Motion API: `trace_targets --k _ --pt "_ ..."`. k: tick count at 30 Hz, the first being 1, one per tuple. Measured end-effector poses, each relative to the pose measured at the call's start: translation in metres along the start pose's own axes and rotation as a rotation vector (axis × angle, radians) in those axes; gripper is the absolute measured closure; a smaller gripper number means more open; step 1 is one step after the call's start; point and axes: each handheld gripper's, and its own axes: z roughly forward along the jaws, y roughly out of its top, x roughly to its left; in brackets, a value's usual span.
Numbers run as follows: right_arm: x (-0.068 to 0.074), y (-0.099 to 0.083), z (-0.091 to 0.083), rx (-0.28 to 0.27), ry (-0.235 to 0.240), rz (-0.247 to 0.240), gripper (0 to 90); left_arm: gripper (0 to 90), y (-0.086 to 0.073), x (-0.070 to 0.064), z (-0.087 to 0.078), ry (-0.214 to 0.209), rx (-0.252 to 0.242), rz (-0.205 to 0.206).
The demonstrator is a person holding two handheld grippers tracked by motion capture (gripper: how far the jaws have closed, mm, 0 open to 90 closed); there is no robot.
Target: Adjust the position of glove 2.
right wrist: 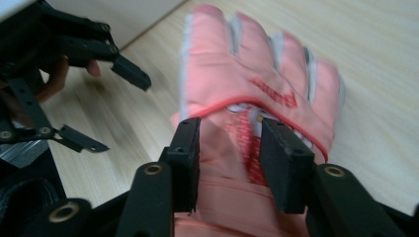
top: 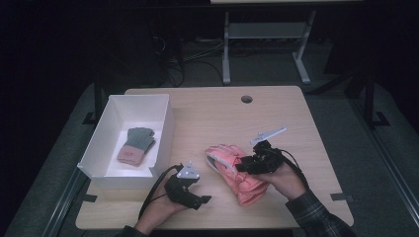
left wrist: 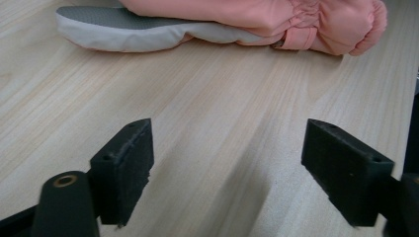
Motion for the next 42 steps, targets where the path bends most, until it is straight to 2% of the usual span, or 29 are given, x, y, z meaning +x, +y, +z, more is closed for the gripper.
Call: trace_targets --k 1,5,6,8,9,11,12,13,15,16,17,20,23,28,31,34,42 --pt "0.001 0.000 -0.001 -0.010 -0.001 -0.006 56.1 20.7 0.001 0.001 -0.001 0.011 0.017 0.015" --pt "-0.001 -0.001 -0.011 -0.077 -0.019 -0.045 54.5 23.7 0.002 0.001 -0.001 0.008 0.006 0.012" --pt "-0.002 -0.002 -0.013 -0.088 -0.025 -0.050 55.7 25.8 0.002 0.001 -0.001 0.006 0.004 0.014" --pt "-0.007 -0.005 -0.021 -0.128 -0.033 -0.042 63.6 32.8 0.003 -0.001 -0.001 0.007 0.001 0.006" --pt "-0.010 -0.007 -0.025 -0.140 -0.037 -0.041 69.3 37.4 0.004 -0.001 -0.002 0.002 0.010 0.012" --pt "-0.015 -0.012 -0.032 -0.160 -0.060 -0.047 79.5 47.1 0.005 -0.003 -0.002 -0.004 -0.004 -0.014" --pt "-0.018 -0.014 -0.035 -0.164 -0.061 -0.048 83.0 52.8 0.006 -0.004 -0.002 -0.015 -0.021 -0.041" --pt "-0.022 -0.017 -0.039 -0.179 -0.065 -0.053 88.4 61.6 0.008 -0.004 -0.003 -0.024 -0.028 -0.056" --pt "-0.028 -0.024 -0.044 -0.182 -0.083 -0.046 90.0 77.7 0.011 -0.005 -0.005 -0.033 -0.037 -0.067" --pt "-0.030 -0.027 -0.045 -0.180 -0.090 -0.046 90.0 82.4 0.014 -0.005 -0.006 -0.026 -0.028 -0.044" --pt "-0.034 -0.032 -0.047 -0.181 -0.104 -0.058 90.0 89.5 0.015 -0.006 -0.005 -0.024 -0.028 -0.051" --pt "-0.043 -0.047 -0.048 -0.167 -0.154 -0.079 90.0 89.8 0.021 -0.007 0.000 -0.007 0.000 -0.039" --pt "-0.049 -0.064 -0.046 -0.153 -0.149 -0.084 90.0 89.8 0.024 -0.004 0.007 -0.001 0.016 -0.035" --pt "-0.056 -0.087 -0.037 -0.091 -0.123 -0.056 90.0 89.7 0.032 0.001 0.019 -0.002 0.027 -0.049" --pt "-0.054 -0.093 -0.031 -0.051 -0.107 -0.047 90.0 89.8 0.037 0.003 0.025 0.002 0.035 -0.055" --pt "-0.054 -0.096 -0.027 -0.033 -0.090 -0.059 90.0 89.7 0.041 0.006 0.031 -0.004 0.033 -0.070" --pt "-0.050 -0.099 -0.014 0.009 -0.040 -0.081 90.0 89.7 0.050 0.008 0.044 -0.001 0.031 -0.064"
